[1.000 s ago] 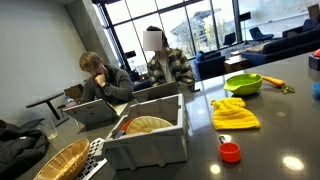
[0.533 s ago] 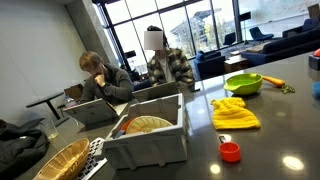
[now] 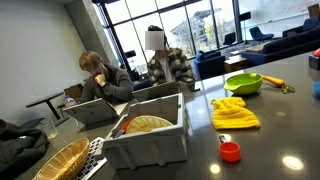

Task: Fold the yellow cloth in half

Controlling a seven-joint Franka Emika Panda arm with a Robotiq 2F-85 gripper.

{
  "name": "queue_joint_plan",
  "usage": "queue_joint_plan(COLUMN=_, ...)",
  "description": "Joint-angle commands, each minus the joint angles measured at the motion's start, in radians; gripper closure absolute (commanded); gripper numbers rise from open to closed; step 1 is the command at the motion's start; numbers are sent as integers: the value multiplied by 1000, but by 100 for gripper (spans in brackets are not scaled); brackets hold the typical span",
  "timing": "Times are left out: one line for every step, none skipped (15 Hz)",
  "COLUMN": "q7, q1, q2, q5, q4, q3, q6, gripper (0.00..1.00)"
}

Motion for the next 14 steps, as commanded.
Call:
queue_joint_plan(q7=13, q1=12, q2=8, q5=-18, q4=2, q3=-11, q6=5, gripper=0)
queue_joint_plan(q7=14, q1=11, q2=9, q5=-19, q4=2, q3=-11, q6=7, gripper=0)
queue_joint_plan(q7=14, q1=10, q2=9, q5=-19, q4=2, q3=-10, q6=8, gripper=0)
queue_joint_plan(q7=14, q1=10, q2=9, q5=-19, q4=2, q3=-10, q6=8, gripper=0)
queue_joint_plan(q7=14, q1=10, q2=9, q5=-19, q4=2, q3=-10, q6=8, gripper=0)
queue_joint_plan(q7=35, q1=9, q2=22, q5=-13, q4=12, q3=6, q6=15, gripper=0)
queue_joint_plan(q7=79, q1=9, q2=58, q5=2, q4=34, q3=44, q6=40, gripper=0)
queue_joint_plan(q7=120, q1=10, q2=103, q5=9, q4=69, q3=87, q6=54, gripper=0)
queue_joint_plan(q7=163, q1=9, q2=145, q5=9, q4=104, q3=131, q6=67, gripper=0)
queue_joint_plan(q7=209, q1=6, q2=195, q5=6, q4=147, q3=178, q6=84, gripper=0)
queue_joint_plan(q7=248, q1=-5, q2=235, q5=-11, q4=188, q3=220, q6=88, gripper=0)
queue_joint_plan(q7=290, q1=-31, q2=278, q5=-37, q4=237, q3=278, q6=89, gripper=0)
queue_joint_plan(q7=336, q1=-66, q2=326, q5=-70, q4=289, q3=340, q6=89, gripper=0)
queue_joint_plan(q7=376, q1=-108, q2=369, q5=-113, q4=346, q3=396, q6=69, gripper=0)
